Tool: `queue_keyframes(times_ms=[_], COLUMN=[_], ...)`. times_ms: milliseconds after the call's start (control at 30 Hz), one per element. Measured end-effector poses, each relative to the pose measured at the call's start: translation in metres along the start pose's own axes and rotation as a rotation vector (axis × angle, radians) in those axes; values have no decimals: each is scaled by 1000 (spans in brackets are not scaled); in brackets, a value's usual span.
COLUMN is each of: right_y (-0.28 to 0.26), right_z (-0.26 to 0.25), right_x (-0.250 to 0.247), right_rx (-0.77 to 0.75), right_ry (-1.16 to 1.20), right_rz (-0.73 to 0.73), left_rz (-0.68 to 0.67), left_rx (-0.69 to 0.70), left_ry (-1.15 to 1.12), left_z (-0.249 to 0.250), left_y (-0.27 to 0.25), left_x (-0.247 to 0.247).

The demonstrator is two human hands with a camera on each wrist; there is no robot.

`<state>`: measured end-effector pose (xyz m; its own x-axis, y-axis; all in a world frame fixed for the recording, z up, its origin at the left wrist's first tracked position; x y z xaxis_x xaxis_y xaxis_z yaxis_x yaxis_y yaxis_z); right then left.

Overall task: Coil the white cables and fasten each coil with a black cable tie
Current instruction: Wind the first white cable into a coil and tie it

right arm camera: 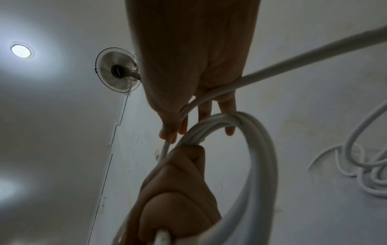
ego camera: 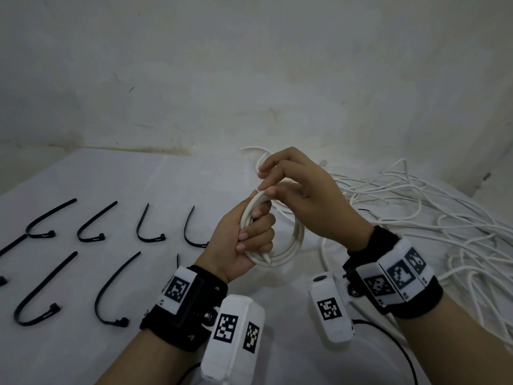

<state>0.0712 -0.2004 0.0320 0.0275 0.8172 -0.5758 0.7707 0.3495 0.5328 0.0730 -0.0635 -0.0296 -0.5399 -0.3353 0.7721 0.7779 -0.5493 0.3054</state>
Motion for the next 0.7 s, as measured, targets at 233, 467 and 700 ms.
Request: queue_keyframes(times_ms=[233,467,700], right_y=[-1,2,-1], right_z=[-7,7,14], right_x=[0,1,3], right_rx=[34,65,225], right_ry=[105,59,183], right_rz=[-50,-4,-13], left_rz=[78,52,66], left_rx=[33,25,54], left_ry=[47,1,-22], left_z=[-1,-1,1], left_y=[0,-1,-3], left_x=[-1,2,2])
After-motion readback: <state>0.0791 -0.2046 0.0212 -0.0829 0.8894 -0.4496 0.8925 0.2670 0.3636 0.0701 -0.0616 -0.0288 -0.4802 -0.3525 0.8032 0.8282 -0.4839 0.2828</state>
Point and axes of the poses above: each hand's wrist, its own y-axis towards the middle knuckle, its own x-axis out of the palm, z = x × y, the point moved 1 cm from there along y, towards the middle knuckle, and after that the axes turned 11 degrees about x, right-handed, at the moved point
